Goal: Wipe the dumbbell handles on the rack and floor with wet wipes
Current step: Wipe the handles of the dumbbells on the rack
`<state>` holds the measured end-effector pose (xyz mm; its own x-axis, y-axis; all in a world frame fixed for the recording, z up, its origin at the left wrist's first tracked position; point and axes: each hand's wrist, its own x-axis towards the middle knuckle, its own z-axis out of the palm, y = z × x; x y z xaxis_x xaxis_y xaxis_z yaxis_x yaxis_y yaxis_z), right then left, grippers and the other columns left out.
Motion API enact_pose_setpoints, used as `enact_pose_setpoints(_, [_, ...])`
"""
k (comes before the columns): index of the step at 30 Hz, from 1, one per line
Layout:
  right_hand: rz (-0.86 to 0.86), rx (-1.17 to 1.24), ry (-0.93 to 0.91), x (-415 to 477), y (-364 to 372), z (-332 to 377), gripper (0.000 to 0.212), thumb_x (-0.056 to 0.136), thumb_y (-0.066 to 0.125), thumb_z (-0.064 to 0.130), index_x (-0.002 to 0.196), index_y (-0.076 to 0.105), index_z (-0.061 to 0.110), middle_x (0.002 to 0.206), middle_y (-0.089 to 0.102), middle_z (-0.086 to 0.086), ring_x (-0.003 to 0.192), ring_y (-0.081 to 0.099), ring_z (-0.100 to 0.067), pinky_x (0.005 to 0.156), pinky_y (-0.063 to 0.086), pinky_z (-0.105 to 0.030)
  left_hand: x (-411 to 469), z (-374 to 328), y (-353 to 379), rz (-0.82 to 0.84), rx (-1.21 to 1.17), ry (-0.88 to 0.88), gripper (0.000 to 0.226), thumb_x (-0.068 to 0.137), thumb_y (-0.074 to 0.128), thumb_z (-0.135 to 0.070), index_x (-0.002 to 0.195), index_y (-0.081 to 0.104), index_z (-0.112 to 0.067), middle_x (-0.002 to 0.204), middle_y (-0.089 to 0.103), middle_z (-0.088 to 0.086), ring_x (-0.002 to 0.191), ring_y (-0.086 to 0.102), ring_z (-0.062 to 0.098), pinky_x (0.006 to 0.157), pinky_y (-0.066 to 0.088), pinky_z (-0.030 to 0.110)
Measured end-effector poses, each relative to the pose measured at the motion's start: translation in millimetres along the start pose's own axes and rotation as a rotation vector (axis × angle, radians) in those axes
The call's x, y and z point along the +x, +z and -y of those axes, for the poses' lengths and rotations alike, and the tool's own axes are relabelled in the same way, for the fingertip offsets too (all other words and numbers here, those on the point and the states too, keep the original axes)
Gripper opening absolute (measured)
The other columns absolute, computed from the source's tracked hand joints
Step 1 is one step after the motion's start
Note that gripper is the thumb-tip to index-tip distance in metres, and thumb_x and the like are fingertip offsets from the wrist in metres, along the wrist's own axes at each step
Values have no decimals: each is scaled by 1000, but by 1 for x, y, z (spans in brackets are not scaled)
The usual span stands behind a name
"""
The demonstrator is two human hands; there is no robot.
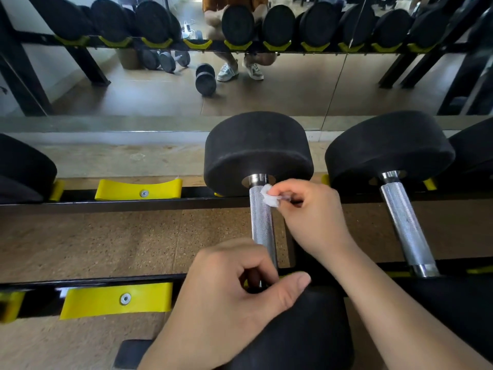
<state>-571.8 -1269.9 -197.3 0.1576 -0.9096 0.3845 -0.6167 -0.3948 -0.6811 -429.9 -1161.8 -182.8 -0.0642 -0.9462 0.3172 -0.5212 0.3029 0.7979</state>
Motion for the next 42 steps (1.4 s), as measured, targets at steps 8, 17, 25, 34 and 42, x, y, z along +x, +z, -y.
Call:
enact_pose_setpoints(8, [37,-70,-50,5,-5,9,21,83,68,4,94,78,18,80,70,11,69,59,1,63,41,-3,9,7,0,-91,-103,-126,35,83,64,-44,56,61,-23,55,53,-9,55,49,2,54,32,13])
enact_pose_setpoints(17, [165,-164,-183,3,-7,16,20,86,63,6,93,77,19,79,55,14,72,55,-5,64,45,-19,46,28,-2,-207,-142,-270,30,79,75,-7,93,69,-34,76,68,-5,71,64,7,69,51,13])
enact_pose_setpoints(25, [143,-156,-230,1,-3,15,19,87,64,8,91,77,21,79,58,8,71,57,-11,60,47,-25,66,37,-2,-167,30,-233,21,81,75,-14,96,76,-28,86,72,-15,81,67,-2,78,51,15])
enact_pose_setpoints(34, [184,-204,-247,-1,-7,15,17,89,65,11,96,77,19,80,59,11,72,58,-9,63,46,-23,59,51,-5,-228,-177,-412,21,80,76,-13,81,73,-34,73,73,-11,72,68,2,78,56,28])
enact_pose_setpoints(42, [57,-219,-180,0,-3,10,13,86,66,10,89,77,16,75,67,4,68,60,-10,60,46,-22,53,52,1,-194,-196,-375,17,81,76,-14,83,75,-31,75,73,-12,75,68,3,80,57,31])
